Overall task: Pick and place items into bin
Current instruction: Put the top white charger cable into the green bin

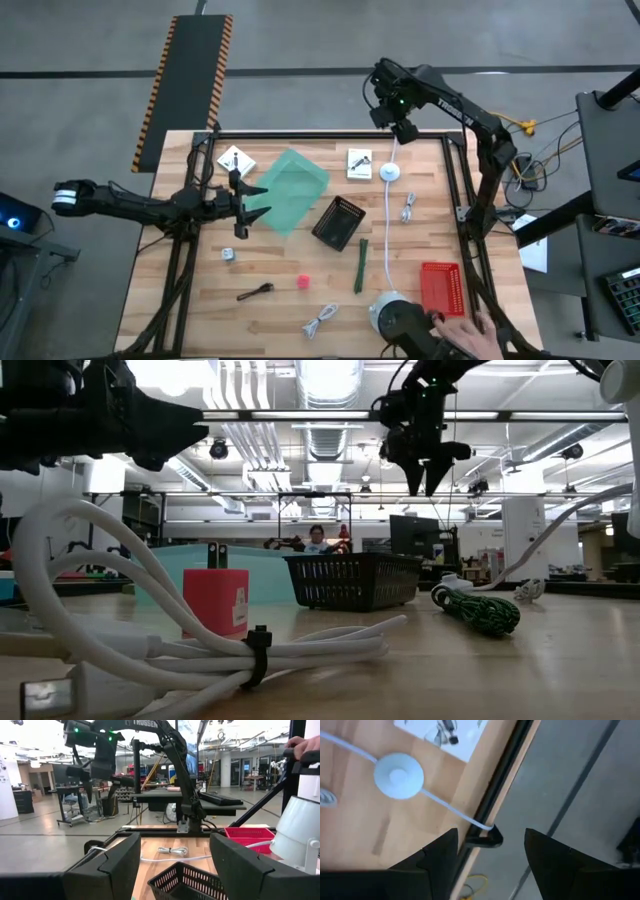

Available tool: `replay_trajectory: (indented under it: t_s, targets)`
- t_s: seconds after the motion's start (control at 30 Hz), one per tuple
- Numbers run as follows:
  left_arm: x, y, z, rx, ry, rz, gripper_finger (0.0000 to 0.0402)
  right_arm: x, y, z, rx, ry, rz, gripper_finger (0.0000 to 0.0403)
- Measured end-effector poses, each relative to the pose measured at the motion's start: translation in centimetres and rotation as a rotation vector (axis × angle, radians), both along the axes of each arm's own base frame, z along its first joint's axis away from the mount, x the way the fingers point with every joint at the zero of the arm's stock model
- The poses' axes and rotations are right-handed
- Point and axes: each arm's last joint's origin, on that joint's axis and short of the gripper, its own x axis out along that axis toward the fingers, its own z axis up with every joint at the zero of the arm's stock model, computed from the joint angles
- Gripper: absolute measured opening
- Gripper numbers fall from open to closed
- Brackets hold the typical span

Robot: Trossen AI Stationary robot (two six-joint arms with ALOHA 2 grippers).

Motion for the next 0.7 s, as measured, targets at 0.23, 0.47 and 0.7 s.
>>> replay_trajectory:
  t_s: [0.23,0.47,0.7]
  targets:
    - [0.0,0.0,0.0,0.131,0.018,0.027,0.0222,0.5,1.6,0.3,0.252,-0.186,0.185,0.019]
    - [0.1,0.0,-0.1,0.145,0.03,0.029,0.0222,0.8,2.2,-2.6,0.318,-0.091,0.219,0.0154]
    - [0.1,0.0,-0.1,0.149,0.034,0.029,0.0222,0.1,3.6,-4.2,0.492,-0.115,0.407,0.0114]
